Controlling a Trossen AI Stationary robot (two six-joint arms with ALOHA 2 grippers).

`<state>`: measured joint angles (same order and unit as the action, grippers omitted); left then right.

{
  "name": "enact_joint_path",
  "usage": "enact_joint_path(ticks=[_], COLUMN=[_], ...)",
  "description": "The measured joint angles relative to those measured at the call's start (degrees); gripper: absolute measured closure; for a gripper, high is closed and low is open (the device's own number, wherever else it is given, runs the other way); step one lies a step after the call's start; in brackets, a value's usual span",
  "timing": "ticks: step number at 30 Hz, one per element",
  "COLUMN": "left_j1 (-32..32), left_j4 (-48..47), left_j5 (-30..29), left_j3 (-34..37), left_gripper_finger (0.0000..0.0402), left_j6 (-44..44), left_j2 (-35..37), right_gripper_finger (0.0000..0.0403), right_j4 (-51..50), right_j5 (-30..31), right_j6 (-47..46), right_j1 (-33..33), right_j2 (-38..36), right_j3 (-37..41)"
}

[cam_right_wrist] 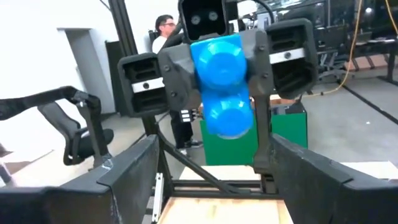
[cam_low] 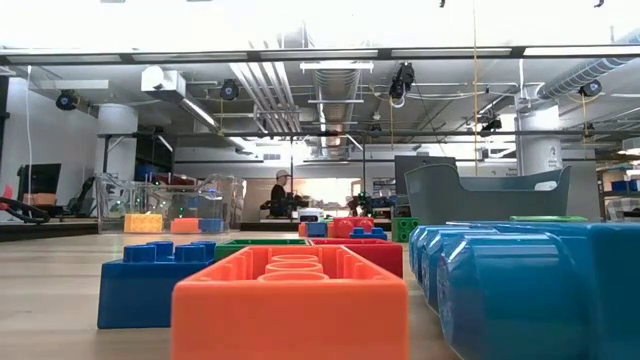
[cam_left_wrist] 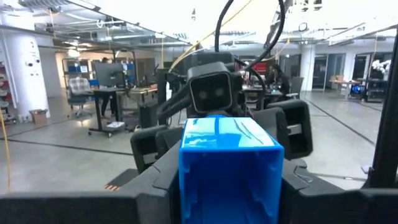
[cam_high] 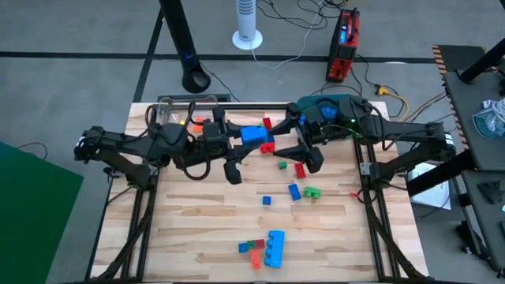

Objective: Sort blocks by size
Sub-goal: Put the big blue game piece into the blue bin

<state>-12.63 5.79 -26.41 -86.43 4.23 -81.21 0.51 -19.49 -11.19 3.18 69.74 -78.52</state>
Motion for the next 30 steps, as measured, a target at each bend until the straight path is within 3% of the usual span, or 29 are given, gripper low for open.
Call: enact_joint_path(ticks=[17, 24, 30], left_j1=[0.2, 0.3, 0.3], left_j4=[1.5, 1.6, 1.5], left_j5=[0.0, 0.2, 0.2], left_j3=[0.0, 0.0, 0.0], left_gripper_finger=[0.0280, 0.0279, 0.0256], left_j6=[-0.2, -0.2, -0.2], left_j2=[-1.3, -1.4, -1.4], right_gripper_finger=[0.0111, 0.0134, 0.0167], right_j4=[-0.8, -2.0, -2.0], right_j5=[-0.5, -1.6, -1.6], right_j6=[6.4, 9.8, 11.1], right_j1=[-1.4, -1.4, -1.4], right_j2=[9.5, 9.9, 10.3], right_j3=[-8.6, -9.8, -10.3])
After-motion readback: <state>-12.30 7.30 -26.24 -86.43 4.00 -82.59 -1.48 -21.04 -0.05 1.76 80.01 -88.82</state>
